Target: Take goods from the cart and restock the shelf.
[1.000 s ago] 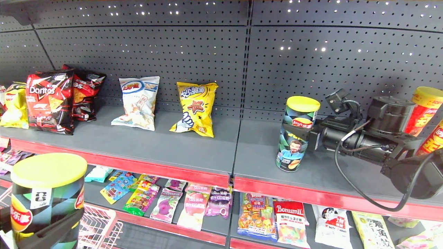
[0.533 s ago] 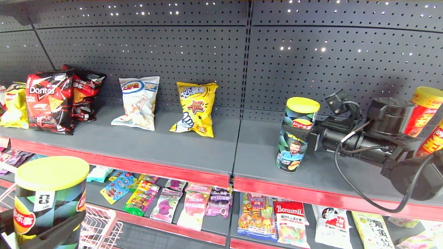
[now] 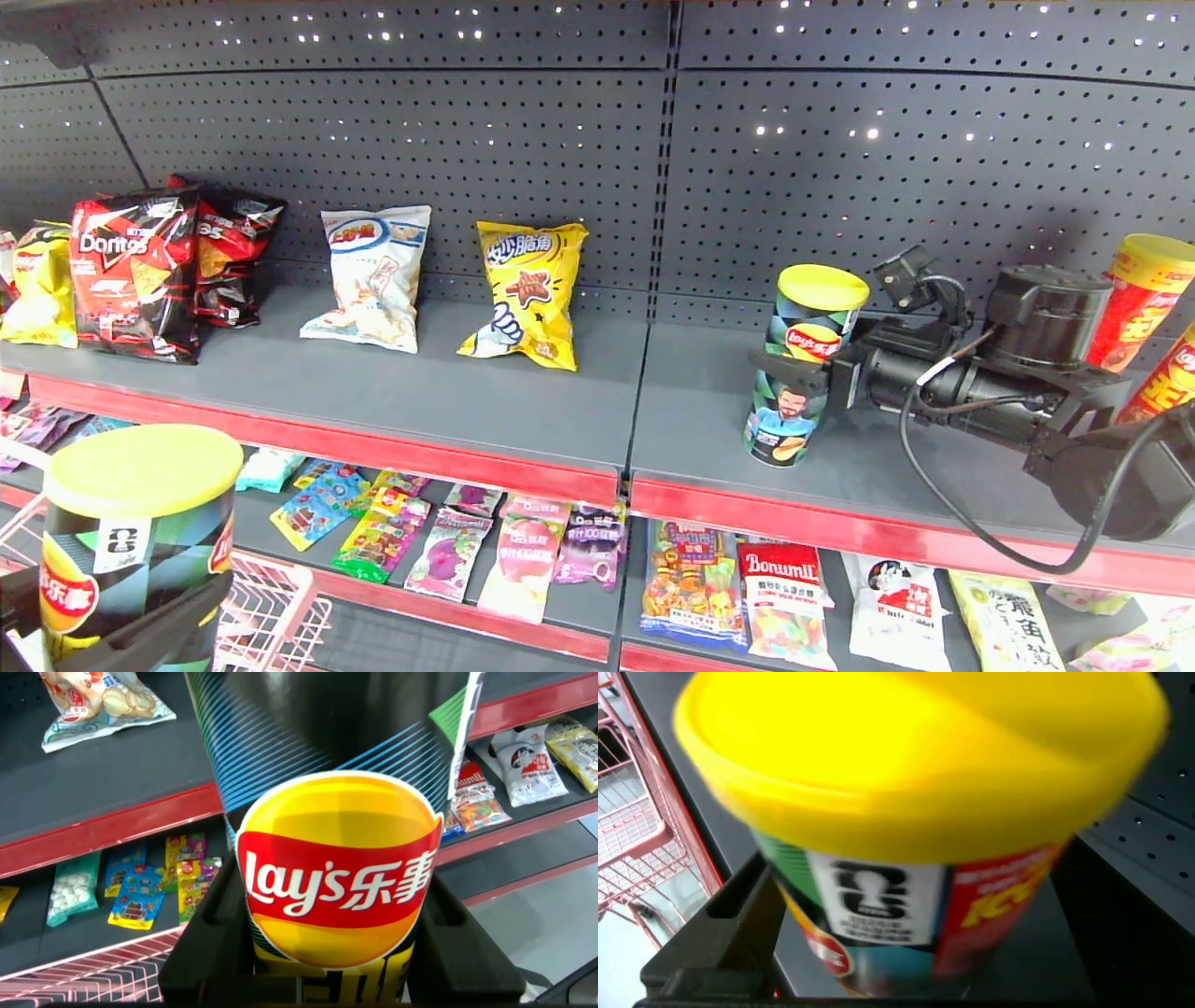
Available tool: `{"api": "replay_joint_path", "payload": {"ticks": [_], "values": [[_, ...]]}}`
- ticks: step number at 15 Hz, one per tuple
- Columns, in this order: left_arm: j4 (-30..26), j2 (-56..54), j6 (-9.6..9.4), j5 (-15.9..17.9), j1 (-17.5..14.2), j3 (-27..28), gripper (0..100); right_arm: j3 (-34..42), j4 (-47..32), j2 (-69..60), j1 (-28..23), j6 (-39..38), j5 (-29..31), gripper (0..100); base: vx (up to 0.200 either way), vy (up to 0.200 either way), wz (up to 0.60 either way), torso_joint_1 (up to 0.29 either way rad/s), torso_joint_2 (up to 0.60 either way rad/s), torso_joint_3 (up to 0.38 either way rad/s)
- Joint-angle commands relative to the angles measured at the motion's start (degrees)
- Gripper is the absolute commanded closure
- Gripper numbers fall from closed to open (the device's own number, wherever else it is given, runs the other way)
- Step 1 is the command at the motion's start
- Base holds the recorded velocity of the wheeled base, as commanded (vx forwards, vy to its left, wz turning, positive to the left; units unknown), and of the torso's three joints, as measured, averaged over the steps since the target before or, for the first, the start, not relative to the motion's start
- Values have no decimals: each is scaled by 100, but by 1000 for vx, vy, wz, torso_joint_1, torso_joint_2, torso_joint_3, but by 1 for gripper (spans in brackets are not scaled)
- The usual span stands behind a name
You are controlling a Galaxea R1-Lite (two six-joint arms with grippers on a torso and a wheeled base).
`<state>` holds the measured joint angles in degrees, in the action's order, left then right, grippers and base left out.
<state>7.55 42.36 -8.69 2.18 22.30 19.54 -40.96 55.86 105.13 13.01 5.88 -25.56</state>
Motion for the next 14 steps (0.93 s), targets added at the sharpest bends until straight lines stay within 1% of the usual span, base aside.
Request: {"api": "replay_joint_path", "payload": {"ticks": [1, 6, 13, 14], "values": [[1, -9, -1, 2, -6, -12, 100, 18, 4, -45, 9, 1, -1, 0, 0, 0, 0, 0, 0, 0], [1, -9, -1, 2, 3, -12, 100, 475, 4, -520, -18, -69, -1, 0, 0, 0, 0, 0, 0, 0], [1, 0, -10, 10, 3, -3, 100, 1029, 4, -863, -220, -69, -10, 0, 0, 0, 0, 0, 0, 0], [10, -9, -10, 10, 3, -3, 100, 1266, 4, -1003, -264, -69, -10, 0, 0, 0, 0, 0, 0, 0]]}}
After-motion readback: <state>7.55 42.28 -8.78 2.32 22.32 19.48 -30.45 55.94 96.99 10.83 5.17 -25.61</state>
